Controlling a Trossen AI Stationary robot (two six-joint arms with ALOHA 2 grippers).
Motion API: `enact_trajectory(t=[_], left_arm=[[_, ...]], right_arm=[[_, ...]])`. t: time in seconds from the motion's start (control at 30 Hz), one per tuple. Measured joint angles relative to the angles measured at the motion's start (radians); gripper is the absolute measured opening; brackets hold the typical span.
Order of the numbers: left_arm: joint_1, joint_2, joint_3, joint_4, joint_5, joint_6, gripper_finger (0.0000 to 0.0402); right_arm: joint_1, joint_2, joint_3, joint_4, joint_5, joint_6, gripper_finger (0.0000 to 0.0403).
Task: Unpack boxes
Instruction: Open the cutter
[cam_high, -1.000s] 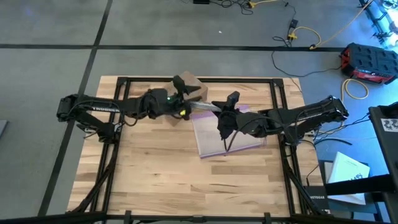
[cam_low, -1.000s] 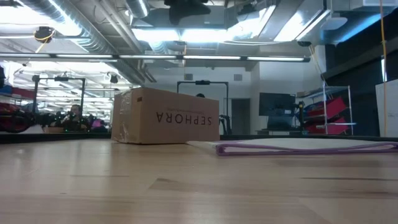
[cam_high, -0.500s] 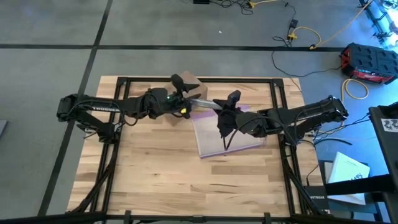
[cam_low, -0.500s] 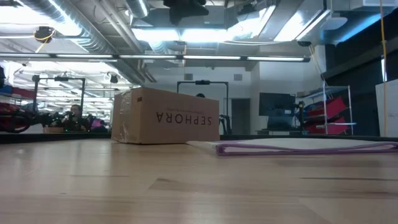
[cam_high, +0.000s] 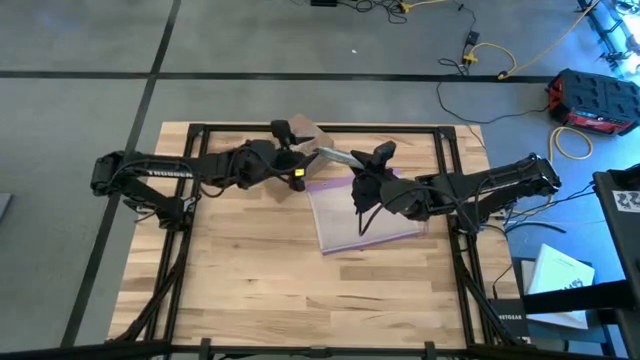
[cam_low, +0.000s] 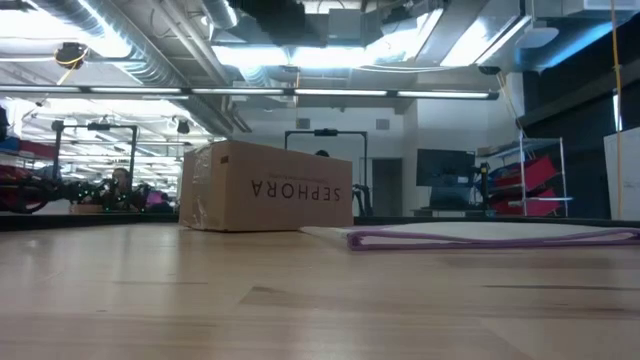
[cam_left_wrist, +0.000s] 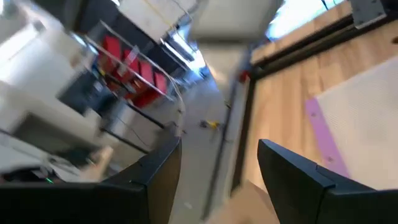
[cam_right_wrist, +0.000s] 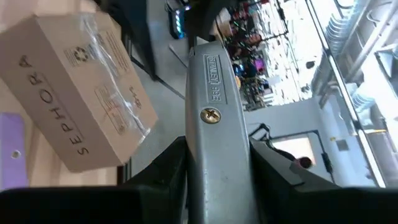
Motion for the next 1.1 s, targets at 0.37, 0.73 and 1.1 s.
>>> enact_trajectory(t=[0.37, 0.73, 1.1], left_arm=[[0.076, 0.0, 0.0, -0.072, 0.277, -0.331, 0.0198], [0.106, 0.044, 0.0, 0.076, 0.515, -0.303, 0.0198], [0.096, 0.143, 0.0, 0.154, 0.603, -0.303, 0.0198]], right_arm=[[0.0, 0.0, -0.011, -0.275, 0.105, -0.14, 0.0113], [0.001, 0.0, -0.102, -0.243, 0.047, -0.205, 0.0113], [-0.008, 0.003, -0.115, -0.046, -0.074, -0.301, 0.0113]])
